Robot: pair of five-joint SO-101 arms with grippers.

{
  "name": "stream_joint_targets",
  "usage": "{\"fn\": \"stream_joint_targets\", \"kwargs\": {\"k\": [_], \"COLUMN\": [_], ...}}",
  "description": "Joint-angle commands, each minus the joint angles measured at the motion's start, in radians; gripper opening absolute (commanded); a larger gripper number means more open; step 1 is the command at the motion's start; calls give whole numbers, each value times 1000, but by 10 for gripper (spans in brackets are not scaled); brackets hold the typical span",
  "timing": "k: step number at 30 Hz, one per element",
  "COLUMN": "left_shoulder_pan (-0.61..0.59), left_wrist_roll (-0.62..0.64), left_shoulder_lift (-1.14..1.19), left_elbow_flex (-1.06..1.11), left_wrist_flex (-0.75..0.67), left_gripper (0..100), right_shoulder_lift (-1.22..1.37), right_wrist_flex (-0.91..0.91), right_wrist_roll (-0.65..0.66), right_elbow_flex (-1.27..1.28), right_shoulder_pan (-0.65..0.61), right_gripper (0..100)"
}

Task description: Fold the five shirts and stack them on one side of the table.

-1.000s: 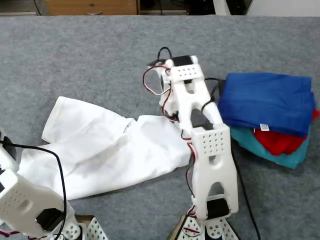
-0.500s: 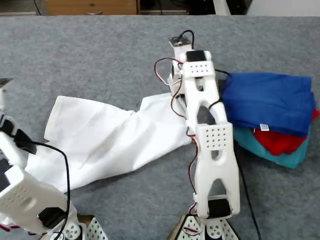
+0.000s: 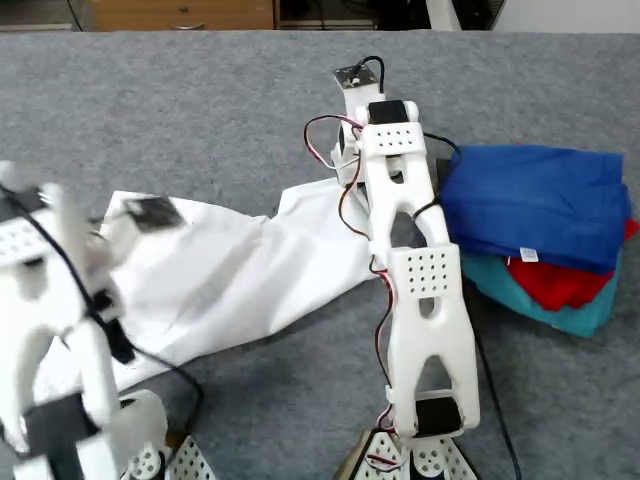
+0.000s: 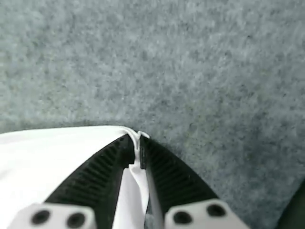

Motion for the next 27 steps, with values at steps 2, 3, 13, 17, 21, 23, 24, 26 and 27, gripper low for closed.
{"fn": "stream_joint_targets", "kwargs": {"k": [2, 3, 13, 17, 21, 23, 24, 26, 27], "left_shoulder_pan": [132, 153, 278, 275, 239, 210, 203, 198, 198], "left_wrist_roll": [256, 336, 540, 546, 546, 546, 546, 546, 546], "left_shoulder_lift": [-205, -232, -163, -88, -56, -44, -42, -42, -39], "left_elbow_flex": [186, 226, 371, 345, 256, 207, 193, 183, 186], "left_wrist_flex": [-210, -275, -457, -459, -453, -451, -451, -451, -451], "left_gripper": [243, 243, 246, 243, 243, 243, 243, 243, 243], "right_shoulder_lift": [4, 4, 4, 4, 4, 4, 4, 4, 4], "right_wrist_flex": [-14, -14, -14, -14, -14, -14, -14, -14, -14], "right_wrist_roll": [-5, -5, -5, -5, -5, -5, -5, -5, -5], "right_elbow_flex": [-24, -24, -24, -24, -24, -24, -24, -24, -24], "right_shoulder_pan": [-10, -10, -10, -10, -10, -10, -10, -10, -10], "right_gripper": [5, 5, 5, 5, 5, 5, 5, 5, 5]}}
